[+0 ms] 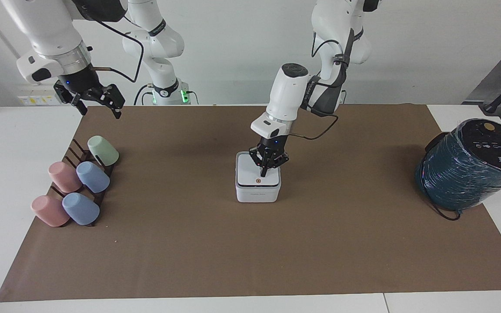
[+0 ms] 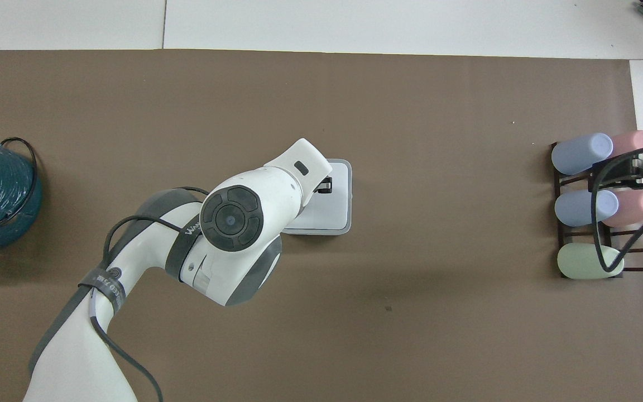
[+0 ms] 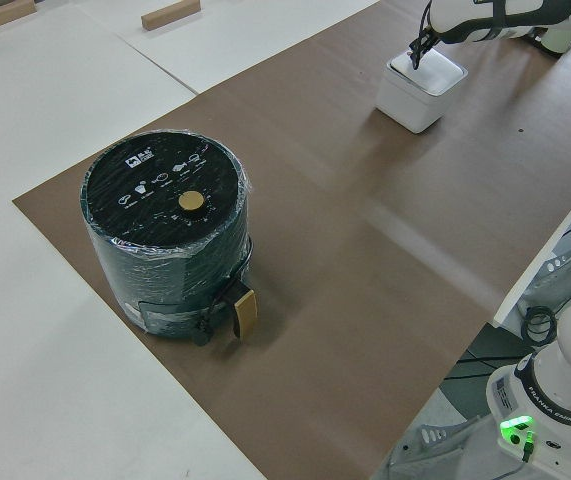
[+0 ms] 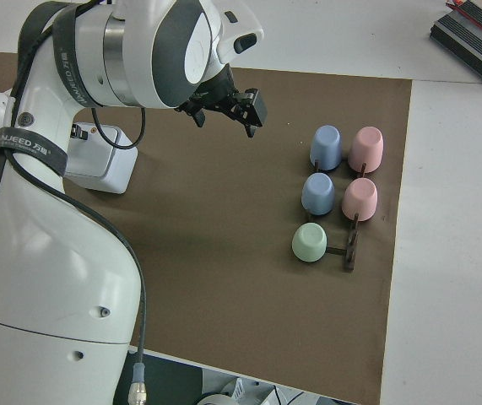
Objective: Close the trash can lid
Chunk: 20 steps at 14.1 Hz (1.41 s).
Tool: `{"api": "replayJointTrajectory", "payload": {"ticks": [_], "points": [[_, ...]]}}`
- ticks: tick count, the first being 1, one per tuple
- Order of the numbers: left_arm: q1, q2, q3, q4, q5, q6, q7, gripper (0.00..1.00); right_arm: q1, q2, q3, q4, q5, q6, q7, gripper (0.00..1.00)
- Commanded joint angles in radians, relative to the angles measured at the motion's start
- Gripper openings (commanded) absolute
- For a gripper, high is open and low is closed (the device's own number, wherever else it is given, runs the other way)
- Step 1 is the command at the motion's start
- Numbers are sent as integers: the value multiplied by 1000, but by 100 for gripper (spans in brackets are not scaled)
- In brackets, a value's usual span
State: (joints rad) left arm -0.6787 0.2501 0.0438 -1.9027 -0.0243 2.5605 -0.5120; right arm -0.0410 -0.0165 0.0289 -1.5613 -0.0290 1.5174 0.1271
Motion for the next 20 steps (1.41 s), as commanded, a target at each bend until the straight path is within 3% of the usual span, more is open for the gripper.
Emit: {"api": "replayJointTrajectory", "payload": {"ticks": [1,14,20], "points": [[-2,41,1,36,14,18,-14,0,-2,-19,0,-22,17,6,-23,100],[-27,86,-1,76,9,18,-51,0,-2,-19,0,-22,15,6,-23,100],[-12,-34,2,71,9,-178,-49,1,-2,-19,-1,-22,17,6,-23,100]]}}
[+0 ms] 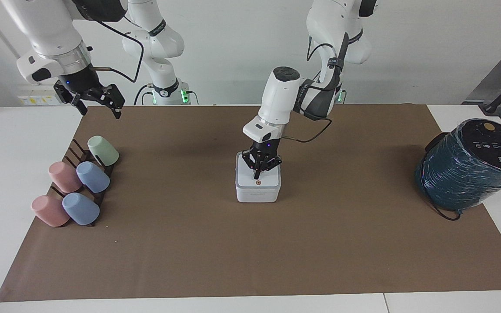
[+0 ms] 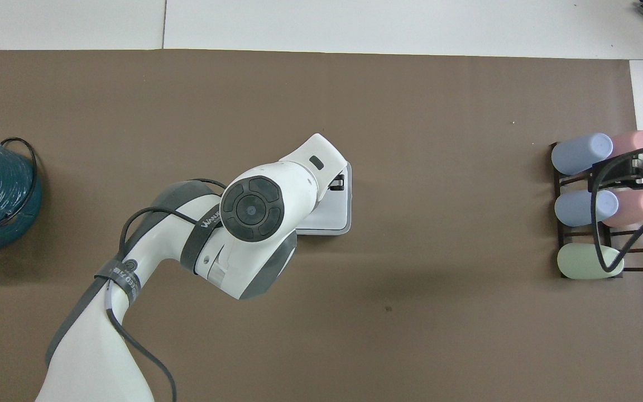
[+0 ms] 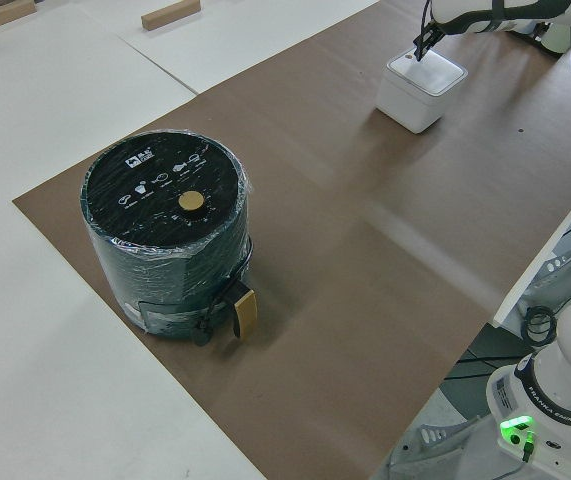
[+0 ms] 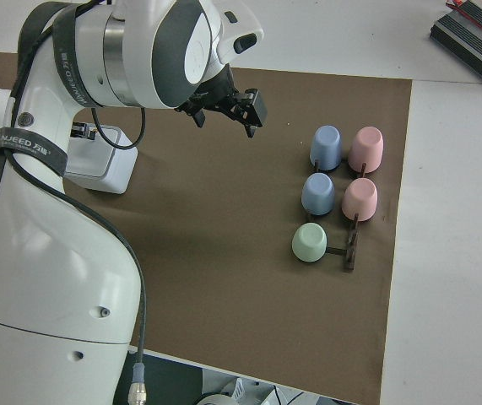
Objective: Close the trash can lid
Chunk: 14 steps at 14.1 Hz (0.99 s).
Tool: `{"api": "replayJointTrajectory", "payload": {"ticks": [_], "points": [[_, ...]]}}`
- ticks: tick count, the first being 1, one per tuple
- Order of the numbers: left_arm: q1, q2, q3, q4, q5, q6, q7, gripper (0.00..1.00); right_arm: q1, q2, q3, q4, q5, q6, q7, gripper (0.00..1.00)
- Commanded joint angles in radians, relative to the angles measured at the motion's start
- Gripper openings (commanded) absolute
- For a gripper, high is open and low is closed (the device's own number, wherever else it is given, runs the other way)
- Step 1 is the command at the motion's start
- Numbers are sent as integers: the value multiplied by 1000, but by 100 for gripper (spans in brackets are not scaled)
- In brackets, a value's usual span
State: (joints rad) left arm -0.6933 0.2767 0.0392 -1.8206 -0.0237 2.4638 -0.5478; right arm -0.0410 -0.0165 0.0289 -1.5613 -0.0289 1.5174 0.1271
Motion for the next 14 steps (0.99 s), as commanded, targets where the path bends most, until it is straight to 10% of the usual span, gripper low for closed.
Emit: {"api": "replayJointTrajectory", "payload": {"ticks": [1,7,10,14], "points": [[9,-85,14,-14,8,-135,-9,1,-2,-19,0,-22,15,6,-23,100],[174,-206,13,-72,15,-364,135,17,-2,-19,0,-22,15,6,-23,100],[286,-278,13,-135,15,-368,308,89,-2,-19,-1,-22,17,6,-23,100],[451,-350,15,-125,13,-437,543,100,-2,-19,0,-22,15,6,-23,100]]}}
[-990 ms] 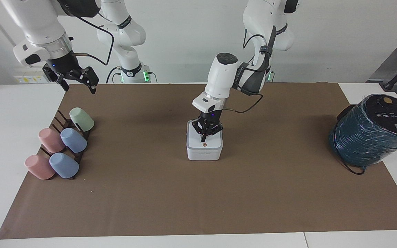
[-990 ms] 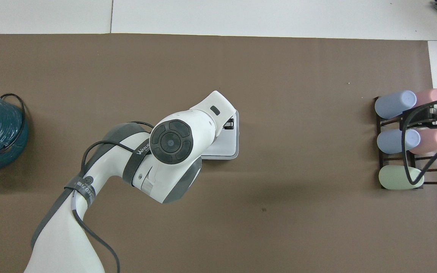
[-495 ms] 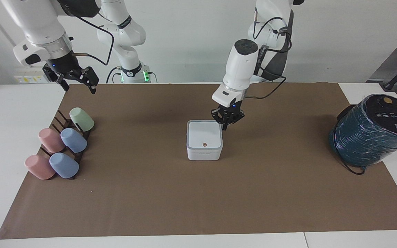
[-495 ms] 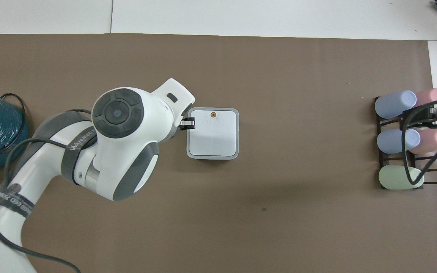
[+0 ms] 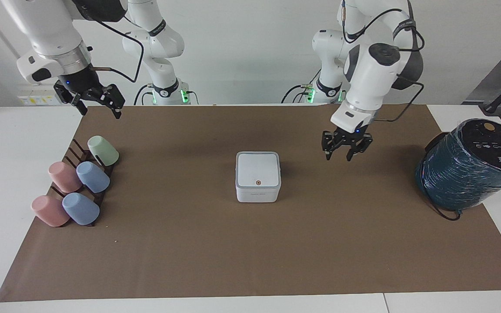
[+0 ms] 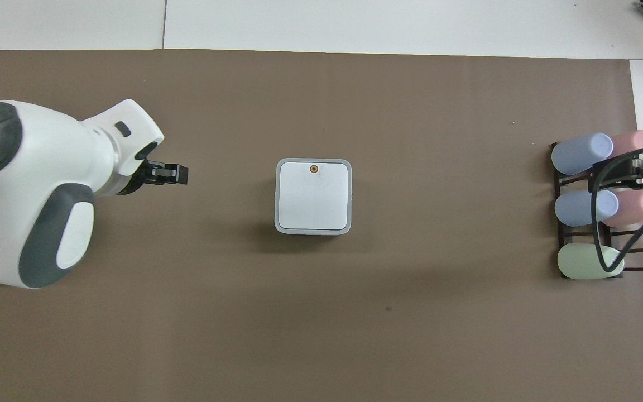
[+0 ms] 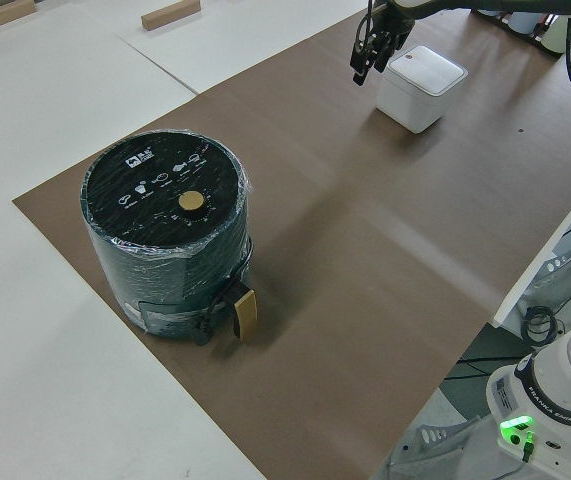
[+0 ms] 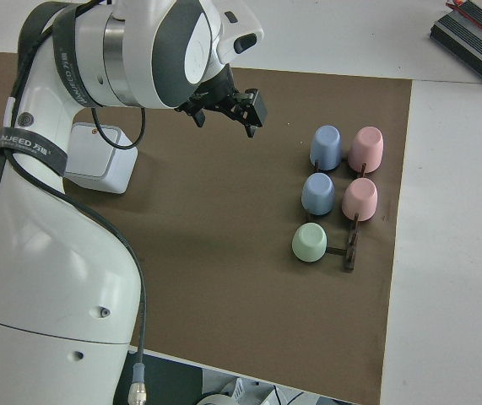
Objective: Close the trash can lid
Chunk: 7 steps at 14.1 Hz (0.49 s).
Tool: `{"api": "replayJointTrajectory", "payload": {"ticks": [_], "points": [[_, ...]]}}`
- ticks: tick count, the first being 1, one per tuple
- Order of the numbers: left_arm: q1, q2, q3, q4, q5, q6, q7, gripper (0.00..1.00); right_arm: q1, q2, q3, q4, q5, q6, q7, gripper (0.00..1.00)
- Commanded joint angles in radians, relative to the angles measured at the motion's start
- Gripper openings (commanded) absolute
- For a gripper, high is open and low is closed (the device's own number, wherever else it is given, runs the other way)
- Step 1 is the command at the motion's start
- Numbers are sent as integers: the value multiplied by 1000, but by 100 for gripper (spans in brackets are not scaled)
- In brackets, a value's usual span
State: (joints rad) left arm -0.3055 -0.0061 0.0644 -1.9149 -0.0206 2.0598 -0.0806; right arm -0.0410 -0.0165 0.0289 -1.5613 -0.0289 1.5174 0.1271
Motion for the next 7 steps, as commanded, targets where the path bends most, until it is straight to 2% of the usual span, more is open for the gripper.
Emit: {"api": "replayJointTrajectory", "payload": {"ticks": [1,4,7], "points": [[92,-74,-11,-18,10,-35,84,100,-2,-19,0,-22,15,6,-23,100],[155,-58,-9,65,8,-75,142,100,-2,-19,0,-22,15,6,-23,100],[192,-28,-9,198,2,-180,183,100,-2,-19,0,-22,15,6,-23,100]]}}
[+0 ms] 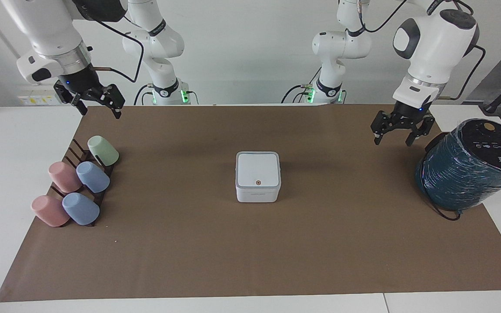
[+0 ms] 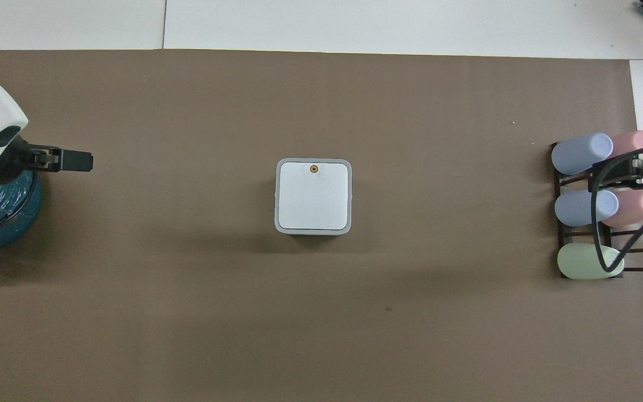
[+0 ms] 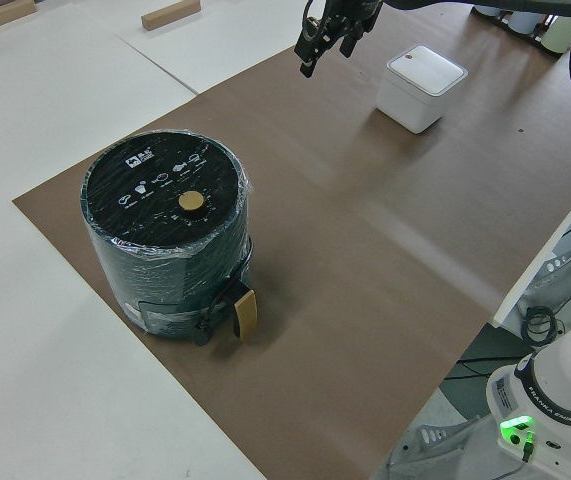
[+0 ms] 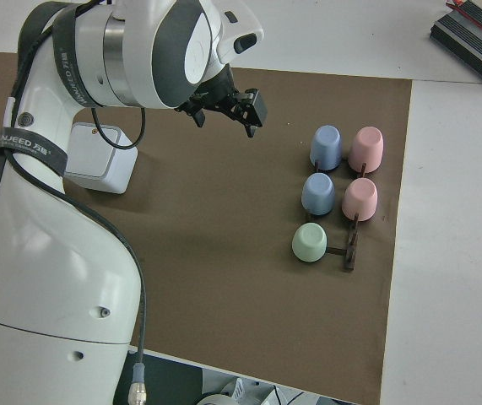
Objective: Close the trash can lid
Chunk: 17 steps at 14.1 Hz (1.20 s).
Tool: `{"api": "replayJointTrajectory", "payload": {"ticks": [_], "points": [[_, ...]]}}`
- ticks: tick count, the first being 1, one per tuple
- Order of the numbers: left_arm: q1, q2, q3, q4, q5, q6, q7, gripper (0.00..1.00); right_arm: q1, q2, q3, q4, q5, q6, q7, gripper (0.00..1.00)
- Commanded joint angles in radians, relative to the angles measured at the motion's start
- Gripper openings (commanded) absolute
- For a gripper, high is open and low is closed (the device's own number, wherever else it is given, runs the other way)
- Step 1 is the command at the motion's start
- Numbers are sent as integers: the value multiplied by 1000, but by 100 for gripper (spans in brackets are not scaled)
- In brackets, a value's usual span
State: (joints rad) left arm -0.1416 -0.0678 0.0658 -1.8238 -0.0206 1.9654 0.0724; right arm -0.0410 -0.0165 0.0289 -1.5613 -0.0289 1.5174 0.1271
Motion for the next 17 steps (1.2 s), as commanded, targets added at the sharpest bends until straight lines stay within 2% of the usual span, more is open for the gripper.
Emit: {"api": "replayJointTrajectory", "payload": {"ticks": [1,4,6,9,17], "points": [[33,54,-9,160,1,-132,42,100,-2,-19,0,-22,17,6,-23,100],[59,109,-8,291,-1,-249,61,100,-2,-20,-1,-22,17,6,-23,100],[59,112,-6,319,-2,-305,63,100,-2,-19,-1,-22,15,6,-23,100],[69,43,0,236,-2,-353,55,100,-2,-19,-1,-22,17,6,-23,100],[71,22,0,190,-4,-327,55,100,-2,-19,0,-22,15,6,-23,100]]}}
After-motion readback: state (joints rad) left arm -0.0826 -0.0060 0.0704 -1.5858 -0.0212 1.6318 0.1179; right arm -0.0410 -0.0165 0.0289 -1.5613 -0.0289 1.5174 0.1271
